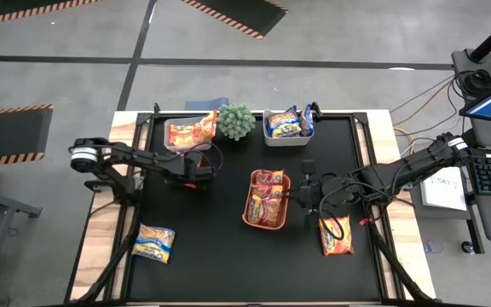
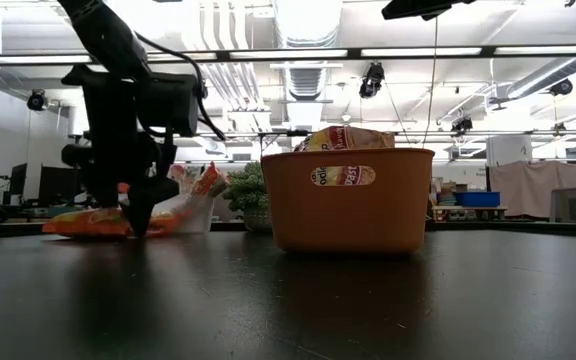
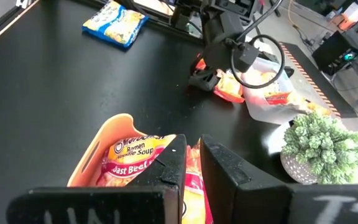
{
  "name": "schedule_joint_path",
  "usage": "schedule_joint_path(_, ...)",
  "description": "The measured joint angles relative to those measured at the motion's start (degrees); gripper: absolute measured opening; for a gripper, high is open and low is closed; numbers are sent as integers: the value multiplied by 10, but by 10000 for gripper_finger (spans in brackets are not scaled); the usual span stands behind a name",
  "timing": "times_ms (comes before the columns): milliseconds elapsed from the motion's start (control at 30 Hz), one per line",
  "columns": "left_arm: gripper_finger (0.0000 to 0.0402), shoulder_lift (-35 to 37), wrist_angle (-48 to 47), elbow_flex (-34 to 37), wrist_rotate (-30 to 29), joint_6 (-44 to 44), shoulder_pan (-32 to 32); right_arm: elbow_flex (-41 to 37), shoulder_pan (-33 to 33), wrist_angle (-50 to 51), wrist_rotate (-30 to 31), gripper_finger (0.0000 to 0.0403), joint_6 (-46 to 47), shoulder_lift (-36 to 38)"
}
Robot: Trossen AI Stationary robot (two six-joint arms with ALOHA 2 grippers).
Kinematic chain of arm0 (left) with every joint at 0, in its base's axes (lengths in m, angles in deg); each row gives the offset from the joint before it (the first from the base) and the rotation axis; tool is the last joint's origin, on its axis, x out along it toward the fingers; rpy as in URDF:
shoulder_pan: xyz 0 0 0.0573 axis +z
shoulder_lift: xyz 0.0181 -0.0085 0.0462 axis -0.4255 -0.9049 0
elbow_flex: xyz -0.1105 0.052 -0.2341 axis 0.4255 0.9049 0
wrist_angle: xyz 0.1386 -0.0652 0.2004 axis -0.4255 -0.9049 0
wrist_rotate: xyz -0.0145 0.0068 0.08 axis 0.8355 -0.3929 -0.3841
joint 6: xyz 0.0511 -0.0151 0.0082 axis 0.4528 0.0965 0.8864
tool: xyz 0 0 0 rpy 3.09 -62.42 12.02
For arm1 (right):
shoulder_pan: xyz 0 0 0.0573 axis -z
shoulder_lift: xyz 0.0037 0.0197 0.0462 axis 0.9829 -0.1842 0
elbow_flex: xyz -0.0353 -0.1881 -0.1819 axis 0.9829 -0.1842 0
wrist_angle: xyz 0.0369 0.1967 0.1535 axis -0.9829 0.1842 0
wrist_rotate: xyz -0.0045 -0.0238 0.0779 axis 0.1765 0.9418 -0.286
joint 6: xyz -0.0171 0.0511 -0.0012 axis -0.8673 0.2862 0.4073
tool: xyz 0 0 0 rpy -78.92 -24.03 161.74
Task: Sort Maruchan noodles
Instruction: Put the orange noodle pack into the transparent bin
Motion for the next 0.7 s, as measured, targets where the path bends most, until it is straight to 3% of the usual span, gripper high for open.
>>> schedule_joint_path(233, 236, 33, -3, 0, 8, 5, 0, 0, 0, 3, 0, 38, 2, 0)
schedule_joint_path(567, 222, 103, -5, -14, 27, 40, 0, 0, 0, 4, 0, 38, 2, 0)
schedule_joint_path(700, 171, 130, -11, -13, 23, 47, 0, 0, 0, 5, 0, 38, 3, 0)
